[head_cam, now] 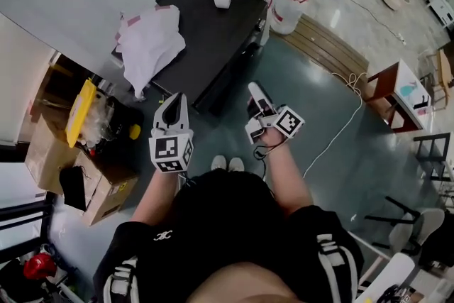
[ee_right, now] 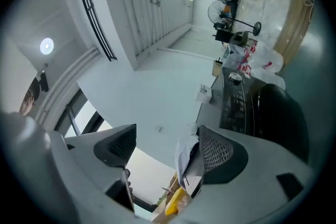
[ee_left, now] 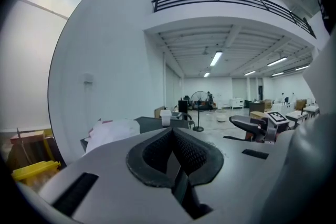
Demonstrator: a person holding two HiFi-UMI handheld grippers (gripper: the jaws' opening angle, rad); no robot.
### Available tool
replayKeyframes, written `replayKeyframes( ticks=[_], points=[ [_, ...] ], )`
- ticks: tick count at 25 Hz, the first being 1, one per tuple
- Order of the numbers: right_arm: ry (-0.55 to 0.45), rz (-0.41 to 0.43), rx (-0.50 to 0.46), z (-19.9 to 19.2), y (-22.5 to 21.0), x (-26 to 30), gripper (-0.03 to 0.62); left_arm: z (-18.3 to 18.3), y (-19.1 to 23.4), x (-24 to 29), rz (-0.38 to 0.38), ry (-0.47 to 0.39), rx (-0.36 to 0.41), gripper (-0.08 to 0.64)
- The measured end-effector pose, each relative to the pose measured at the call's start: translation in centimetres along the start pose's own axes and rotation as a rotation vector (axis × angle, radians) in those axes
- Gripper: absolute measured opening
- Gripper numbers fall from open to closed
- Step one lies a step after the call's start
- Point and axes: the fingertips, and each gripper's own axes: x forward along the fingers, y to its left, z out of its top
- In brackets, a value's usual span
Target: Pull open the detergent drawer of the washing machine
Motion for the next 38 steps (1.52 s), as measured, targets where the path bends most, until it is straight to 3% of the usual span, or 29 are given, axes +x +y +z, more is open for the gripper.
replayKeyframes(
  ticks=[10, 14, 22, 31, 38],
  points=[
    [0.152, 0.1, 0.236, -7.5, -5.0, -0.1, 0.377, -3.1, 1.5, -1.1, 0.067, 0.062, -0.035, 0.002],
    [0.159, 0.106, 0.312, -9.9, -7.4, 0.3, 0.377, -4.2, 2.0, -1.2, 0.084, 0.067, -0.046, 0.002],
    [0.283, 0.127, 0.358, -16.0, -11.5, 1.0, 0.377, -6.8, 3.8, -1.5, 0.133, 0.085, -0.084, 0.002],
    [0.325, 0.146, 0.414, -20.1, -14.1, 3.1, 0.38, -9.2, 5.6, -1.9, 0.183, 0.11, -0.105, 0.002],
    [0.34, 0.164, 0.448, -22.3, -13.7, 4.2, 0.376, -9.7, 6.7, -3.4, 0.21, 0.127, -0.092, 0.002]
  ],
)
